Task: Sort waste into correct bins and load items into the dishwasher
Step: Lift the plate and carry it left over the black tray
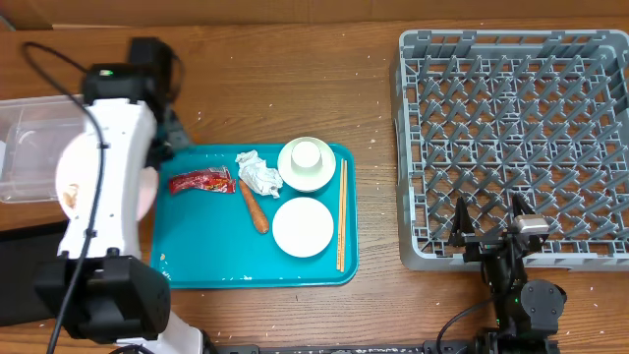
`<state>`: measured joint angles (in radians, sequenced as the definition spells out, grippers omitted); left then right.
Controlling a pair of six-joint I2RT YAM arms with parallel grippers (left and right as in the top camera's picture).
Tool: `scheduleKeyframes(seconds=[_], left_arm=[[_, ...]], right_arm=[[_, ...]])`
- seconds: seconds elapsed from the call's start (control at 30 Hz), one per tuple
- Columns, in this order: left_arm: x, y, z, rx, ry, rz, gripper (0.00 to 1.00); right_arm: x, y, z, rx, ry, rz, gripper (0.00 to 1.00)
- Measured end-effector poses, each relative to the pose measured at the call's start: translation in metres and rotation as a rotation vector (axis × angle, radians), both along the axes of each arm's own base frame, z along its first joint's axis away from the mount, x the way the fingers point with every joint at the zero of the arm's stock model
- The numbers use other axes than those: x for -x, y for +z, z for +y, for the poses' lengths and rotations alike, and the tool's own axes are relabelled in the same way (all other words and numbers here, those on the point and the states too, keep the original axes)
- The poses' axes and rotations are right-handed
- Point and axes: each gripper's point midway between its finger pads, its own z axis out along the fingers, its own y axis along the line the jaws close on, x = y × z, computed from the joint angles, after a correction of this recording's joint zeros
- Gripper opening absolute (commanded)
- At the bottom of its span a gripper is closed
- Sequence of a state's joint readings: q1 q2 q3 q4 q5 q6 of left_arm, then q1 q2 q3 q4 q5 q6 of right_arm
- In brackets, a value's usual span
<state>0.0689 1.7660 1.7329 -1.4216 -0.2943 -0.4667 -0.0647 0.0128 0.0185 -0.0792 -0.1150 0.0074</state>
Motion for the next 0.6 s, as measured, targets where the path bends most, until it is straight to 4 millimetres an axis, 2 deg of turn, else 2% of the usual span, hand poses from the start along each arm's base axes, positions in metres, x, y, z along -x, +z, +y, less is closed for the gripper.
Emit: scheduleKeyframes(seconds=[0.27, 0.43, 0.6], left_arm=[[0.0, 0.0, 0.063, 0.094, 0.169, -0.096, 0.04], [0.009, 0.001, 0.104, 0.147, 0.284, -0.159, 0.04], [0.019, 0.001, 0.133, 0.183, 0.373, -0.205, 0.04]], right_arm=[[0.0, 0.0, 0.0, 0.001, 0.0, 0.0, 1.0], [0.0, 0.0, 0.0, 0.0, 0.0, 0.0, 1.0], [0.0, 0.0, 0.0, 0.0, 0.0, 0.0, 1.0]])
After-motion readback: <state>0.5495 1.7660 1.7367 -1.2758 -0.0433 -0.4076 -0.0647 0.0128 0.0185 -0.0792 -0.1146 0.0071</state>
